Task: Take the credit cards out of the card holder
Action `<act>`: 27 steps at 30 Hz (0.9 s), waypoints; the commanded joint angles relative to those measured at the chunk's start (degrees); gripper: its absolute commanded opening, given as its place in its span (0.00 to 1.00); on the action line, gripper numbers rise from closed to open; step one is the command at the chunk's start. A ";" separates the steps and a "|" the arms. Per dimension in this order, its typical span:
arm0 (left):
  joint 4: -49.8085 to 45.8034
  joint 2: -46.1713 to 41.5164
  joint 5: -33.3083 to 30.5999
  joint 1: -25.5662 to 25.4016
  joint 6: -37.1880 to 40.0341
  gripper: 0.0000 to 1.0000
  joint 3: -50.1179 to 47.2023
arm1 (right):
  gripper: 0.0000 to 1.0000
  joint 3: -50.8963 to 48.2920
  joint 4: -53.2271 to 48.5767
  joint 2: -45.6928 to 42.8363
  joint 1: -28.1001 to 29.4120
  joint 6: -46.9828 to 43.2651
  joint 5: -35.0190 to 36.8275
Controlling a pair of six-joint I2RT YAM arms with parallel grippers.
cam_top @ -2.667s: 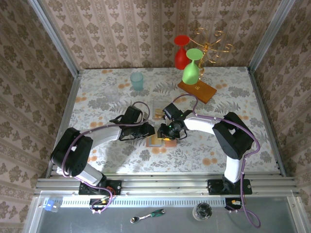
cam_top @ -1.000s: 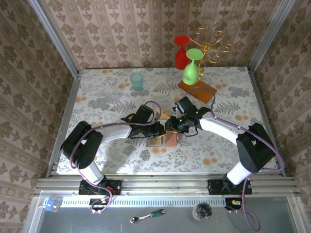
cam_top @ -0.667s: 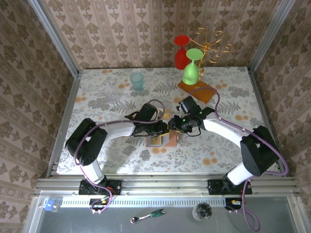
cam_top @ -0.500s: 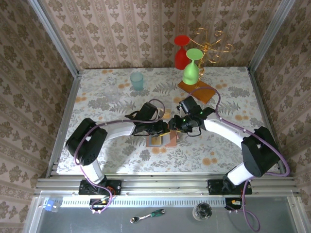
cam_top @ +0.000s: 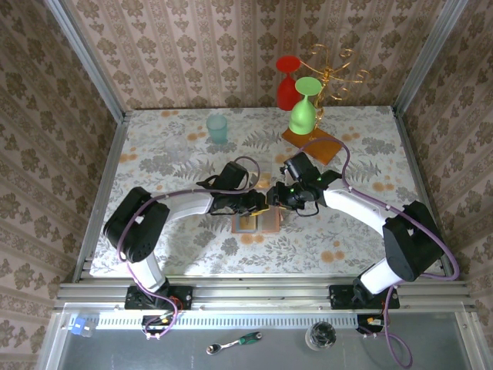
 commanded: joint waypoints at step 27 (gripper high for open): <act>-2.19 -10.82 -1.76 10.10 5.99 0.21 -13.70 | 0.34 4.14 3.22 11.21 6.04 3.04 -4.11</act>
